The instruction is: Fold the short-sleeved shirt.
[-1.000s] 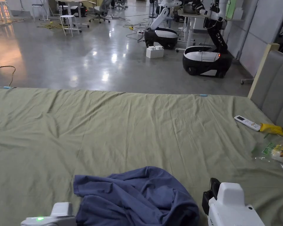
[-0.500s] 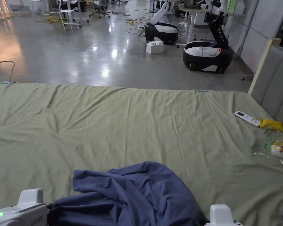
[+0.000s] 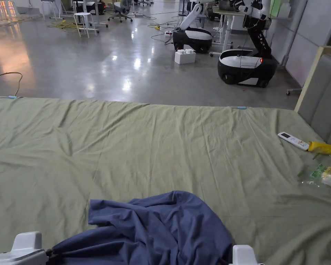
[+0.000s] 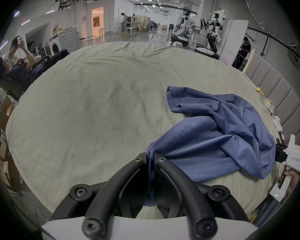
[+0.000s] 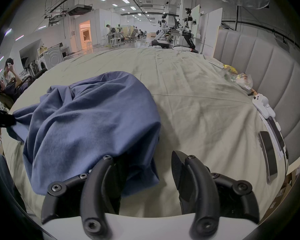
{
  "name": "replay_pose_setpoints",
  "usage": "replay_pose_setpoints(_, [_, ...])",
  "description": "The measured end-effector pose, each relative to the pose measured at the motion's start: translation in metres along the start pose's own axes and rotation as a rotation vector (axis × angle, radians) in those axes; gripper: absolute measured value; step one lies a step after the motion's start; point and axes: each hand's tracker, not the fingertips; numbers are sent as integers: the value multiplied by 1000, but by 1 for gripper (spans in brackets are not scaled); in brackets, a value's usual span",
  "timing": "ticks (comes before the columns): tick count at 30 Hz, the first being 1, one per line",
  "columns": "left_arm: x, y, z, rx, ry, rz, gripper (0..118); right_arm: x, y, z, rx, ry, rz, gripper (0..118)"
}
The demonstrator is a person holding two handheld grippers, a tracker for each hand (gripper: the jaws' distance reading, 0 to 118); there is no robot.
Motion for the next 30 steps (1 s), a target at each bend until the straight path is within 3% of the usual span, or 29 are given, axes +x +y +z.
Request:
replay_pose_setpoints(2, [2,-1,0,-3,-3,-6,8,-5,2,-8,-30,15,39,52])
replay_pose_setpoints(3, [3,-1,-1,-5,-5,-9,8,-8,2,-13,-60,31,65,42])
replay_pose_setpoints(4, [4,-2,0,-8,-6,-10,8,-10,1,-19,-65,59,74,19])
replay_pose_setpoints(5, [4,-3,0,-9,-7,-13,8,-13,0,-20,-59,105,79,16])
replay_pose_setpoints(7, [5,-4,0,-9,-7,-15,8,-22,0,-17,-48,26,168,12])
replay_pose_setpoints(8, [5,-5,0,-7,-8,-14,8,-23,0,-16,-46,26,180,11])
replay_pose_setpoints(12, [6,-3,5,16,-12,2,8,-13,5,-1,8,59,60,8])
replay_pose_setpoints(22, [13,36,44,174,-76,17,8,6,52,71,313,24,46,8])
replay_pose_setpoints(30, [22,95,90,317,-96,-14,8,17,113,117,467,4,26,6])
